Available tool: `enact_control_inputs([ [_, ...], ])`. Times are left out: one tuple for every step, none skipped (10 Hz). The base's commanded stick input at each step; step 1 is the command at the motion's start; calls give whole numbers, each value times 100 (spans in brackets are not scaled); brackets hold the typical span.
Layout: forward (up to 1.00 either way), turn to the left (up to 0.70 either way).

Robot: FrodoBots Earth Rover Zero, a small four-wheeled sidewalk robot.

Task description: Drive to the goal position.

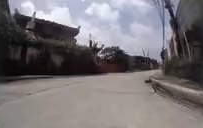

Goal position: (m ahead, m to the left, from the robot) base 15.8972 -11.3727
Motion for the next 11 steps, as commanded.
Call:
enact_control_inputs([
  [50,1],
  [50,1],
  [50,1],
  [50,1],
  [50,1],
  [50,1],
  [50,1],
  [50,1],
  [50,1],
  [50,1],
  [50,-5],
])
